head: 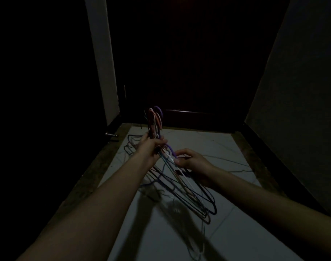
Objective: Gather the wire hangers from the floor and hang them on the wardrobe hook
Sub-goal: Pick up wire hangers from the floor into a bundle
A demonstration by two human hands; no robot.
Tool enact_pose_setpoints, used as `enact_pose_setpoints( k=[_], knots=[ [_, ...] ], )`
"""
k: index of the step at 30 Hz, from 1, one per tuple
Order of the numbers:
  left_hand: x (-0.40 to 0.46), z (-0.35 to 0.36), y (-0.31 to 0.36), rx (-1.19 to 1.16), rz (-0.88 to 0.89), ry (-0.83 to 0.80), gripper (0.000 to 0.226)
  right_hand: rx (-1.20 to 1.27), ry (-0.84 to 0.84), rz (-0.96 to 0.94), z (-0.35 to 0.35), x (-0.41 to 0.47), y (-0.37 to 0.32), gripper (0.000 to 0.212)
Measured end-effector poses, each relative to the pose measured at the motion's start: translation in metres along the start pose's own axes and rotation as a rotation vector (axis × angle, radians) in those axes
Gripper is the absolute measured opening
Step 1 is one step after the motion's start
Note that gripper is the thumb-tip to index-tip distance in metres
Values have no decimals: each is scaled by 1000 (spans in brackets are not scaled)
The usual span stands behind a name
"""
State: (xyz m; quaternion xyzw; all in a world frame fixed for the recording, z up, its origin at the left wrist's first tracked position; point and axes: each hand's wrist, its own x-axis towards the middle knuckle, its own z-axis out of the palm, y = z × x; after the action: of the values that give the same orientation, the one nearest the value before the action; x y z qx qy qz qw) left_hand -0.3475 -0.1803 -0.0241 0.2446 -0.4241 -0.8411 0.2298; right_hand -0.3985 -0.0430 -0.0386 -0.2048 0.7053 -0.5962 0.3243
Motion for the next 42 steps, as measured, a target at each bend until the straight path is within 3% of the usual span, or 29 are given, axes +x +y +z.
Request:
enact_pose_setpoints(
  k=[10,18,24,30,36,42],
  knots=[
    [20,-43,-37,52,-27,44,45,-191,-46,232,8,10,42,16],
    [15,-57,-45,249,-100,-11,53,-182,116,292,-37,-7,103,14],
    [15,-78,-53,290,-135,29,61,-136,108,375,-19,14,139,21],
    [27,-104,-52,292,-142,98,65,-85,129,372,2,45,171,45],
    [34,-125,-53,378,-151,111,58,40,163,371,14,66,186,48],
    [44,-135,-57,407,-152,131,61,115,176,400,20,85,191,36]
  ],
)
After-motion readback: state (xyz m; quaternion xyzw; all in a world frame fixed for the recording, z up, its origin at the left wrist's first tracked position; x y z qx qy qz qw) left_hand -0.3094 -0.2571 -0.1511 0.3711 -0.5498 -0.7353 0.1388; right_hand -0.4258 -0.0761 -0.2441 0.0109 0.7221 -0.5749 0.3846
